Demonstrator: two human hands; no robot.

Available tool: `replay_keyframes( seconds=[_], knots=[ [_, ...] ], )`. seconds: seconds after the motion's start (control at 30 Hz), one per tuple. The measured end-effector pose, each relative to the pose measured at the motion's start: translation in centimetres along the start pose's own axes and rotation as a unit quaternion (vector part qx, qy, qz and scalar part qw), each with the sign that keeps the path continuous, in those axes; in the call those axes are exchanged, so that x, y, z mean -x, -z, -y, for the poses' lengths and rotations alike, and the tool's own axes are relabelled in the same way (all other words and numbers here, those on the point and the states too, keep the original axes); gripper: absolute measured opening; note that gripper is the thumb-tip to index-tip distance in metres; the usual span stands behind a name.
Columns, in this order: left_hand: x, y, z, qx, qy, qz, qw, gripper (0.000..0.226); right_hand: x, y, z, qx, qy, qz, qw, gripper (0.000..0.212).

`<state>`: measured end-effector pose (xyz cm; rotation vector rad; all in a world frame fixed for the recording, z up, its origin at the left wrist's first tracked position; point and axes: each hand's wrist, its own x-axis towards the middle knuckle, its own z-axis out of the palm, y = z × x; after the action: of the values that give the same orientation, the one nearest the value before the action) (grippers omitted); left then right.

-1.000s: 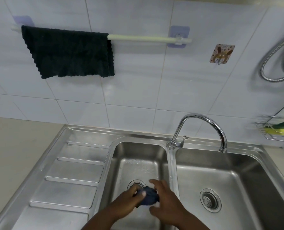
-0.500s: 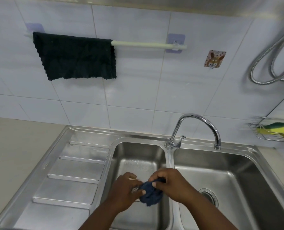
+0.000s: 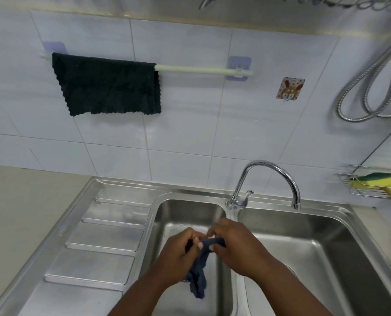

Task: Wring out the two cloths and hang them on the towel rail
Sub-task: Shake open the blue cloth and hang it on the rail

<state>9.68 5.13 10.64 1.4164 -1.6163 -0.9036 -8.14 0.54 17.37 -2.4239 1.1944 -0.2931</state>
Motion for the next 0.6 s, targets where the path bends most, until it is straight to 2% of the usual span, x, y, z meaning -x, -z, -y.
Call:
replay_keyframes(
  seconds=[0.03, 0.1, 0.2, 0.27, 0.37, 0.5, 0.6],
  knots=[
    [-0.1, 0.1, -0.3, 0.003, 0.005, 0.005, 1.0, 0.015, -0.1, 0.2, 0.0, 0.015, 0.0, 0.005, 1.0, 0.009],
    [-0.3, 0.5, -0.6, -0.003, 0.006, 0.02, 1.0, 0.017, -0.2, 0.6, -0.2, 0.019, 0.003, 0.005, 1.0, 0.013],
    [-0.6, 1.6, -0.4, -0.053, 0.008, 0.065, 0.996, 0.036, -0.1, 1.2, 0.1, -0.025, 0.03, 0.005, 0.999, 0.02],
    [-0.8, 2.3, -0.4, -0.127, -0.013, 0.072, 0.989, 0.018, -0.1, 1.6, 0.3, -0.045, 0.05, 0.008, 0.998, 0.026],
    [-0.8, 3.4, 0.0, -0.159, -0.023, 0.079, 0.984, 0.039, 0.0, 2.3, 0.2, -0.056, 0.059, 0.013, 0.997, 0.031],
    [-0.4, 4.0, 0.3, -0.191, 0.03, 0.099, 0.976, 0.046, 0.6, 3.4, 0.0, -0.068, 0.01, 0.021, 0.997, 0.02],
    [0.1, 4.6, 0.9, -0.244, 0.046, 0.106, 0.963, 0.043, 1.0, 4.1, -0.1, -0.017, 0.002, 0.011, 1.0, 0.006]
  ],
)
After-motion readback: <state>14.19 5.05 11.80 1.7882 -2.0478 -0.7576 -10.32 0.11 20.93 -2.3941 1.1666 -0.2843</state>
